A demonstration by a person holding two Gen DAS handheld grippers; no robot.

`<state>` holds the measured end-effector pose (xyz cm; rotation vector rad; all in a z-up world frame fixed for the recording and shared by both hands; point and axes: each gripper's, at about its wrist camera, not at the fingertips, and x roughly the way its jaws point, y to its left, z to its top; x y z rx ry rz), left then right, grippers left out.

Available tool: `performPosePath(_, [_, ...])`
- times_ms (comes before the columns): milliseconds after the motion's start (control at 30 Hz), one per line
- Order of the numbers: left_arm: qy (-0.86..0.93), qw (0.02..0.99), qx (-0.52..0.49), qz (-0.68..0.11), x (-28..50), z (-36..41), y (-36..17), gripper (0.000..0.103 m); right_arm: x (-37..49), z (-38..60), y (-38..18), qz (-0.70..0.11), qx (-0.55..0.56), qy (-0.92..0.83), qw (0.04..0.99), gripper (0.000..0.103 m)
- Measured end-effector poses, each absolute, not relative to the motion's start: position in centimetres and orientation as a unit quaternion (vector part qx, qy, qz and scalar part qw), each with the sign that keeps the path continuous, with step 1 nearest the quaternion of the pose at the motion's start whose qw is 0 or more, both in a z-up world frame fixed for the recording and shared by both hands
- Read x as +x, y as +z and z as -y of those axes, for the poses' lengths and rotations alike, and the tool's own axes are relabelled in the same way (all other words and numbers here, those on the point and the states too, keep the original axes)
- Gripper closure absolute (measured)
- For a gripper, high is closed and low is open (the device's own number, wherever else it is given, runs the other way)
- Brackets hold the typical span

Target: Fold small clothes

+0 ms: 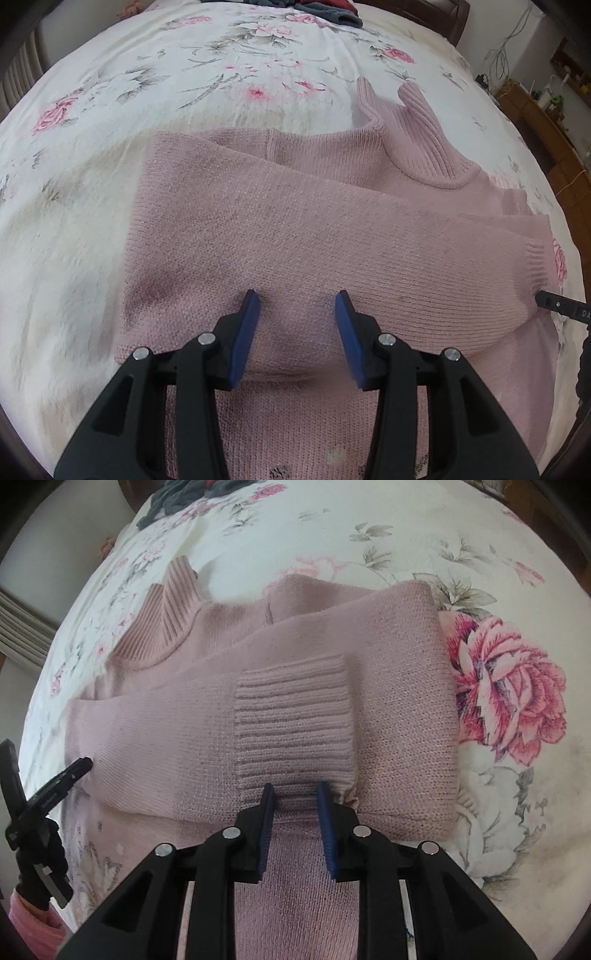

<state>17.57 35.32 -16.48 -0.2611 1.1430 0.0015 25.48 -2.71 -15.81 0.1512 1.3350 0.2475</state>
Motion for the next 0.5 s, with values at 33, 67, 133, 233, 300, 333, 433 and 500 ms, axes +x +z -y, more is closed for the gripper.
performPosePath(33, [0.000, 0.833, -0.123, -0.540, 17.6, -35.4, -16.5, 0.060, 25.7, 2.7, -15.9, -0.619, 0.072, 0.116, 0.774, 0.079])
performPosePath(67, [-0.001, 0.832, -0.126, -0.540, 17.7, -35.4, -16.5, 0.060, 25.8, 2.8, -15.9, -0.620, 0.071, 0.119, 0.772, 0.079])
performPosePath(133, [-0.001, 0.831, -0.129, -0.540, 17.8, -35.4, -16.5, 0.060, 26.0, 2.6, -16.0, -0.621, 0.064, 0.124, 0.771, 0.079])
performPosePath(233, [0.000, 0.834, -0.123, -0.538, 17.7, -35.3, -16.6, 0.060, 26.0, 2.5, -16.0, -0.619, 0.061, 0.126, 0.773, 0.079])
performPosePath(300, [0.001, 0.834, -0.114, -0.540, 17.7, -35.0, -16.3, 0.060, 26.1, 2.5, -15.9, -0.619, 0.065, 0.127, 0.772, 0.079])
performPosePath(333, [0.001, 0.834, -0.111, -0.541, 17.7, -34.9, -16.2, 0.060, 26.1, 2.5, -15.7, -0.620, 0.063, 0.130, 0.771, 0.079])
performPosePath(433, [-0.002, 0.838, -0.104, -0.535, 17.8, -34.8, -14.8, 0.059, 26.3, 2.4, -14.7, -0.619, 0.061, 0.138, 0.771, 0.076])
performPosePath(500, [-0.010, 0.847, -0.102, -0.522, 18.4, -34.9, -13.5, 0.057, 26.9, 2.3, -13.7, -0.611, 0.066, 0.150, 0.775, 0.073])
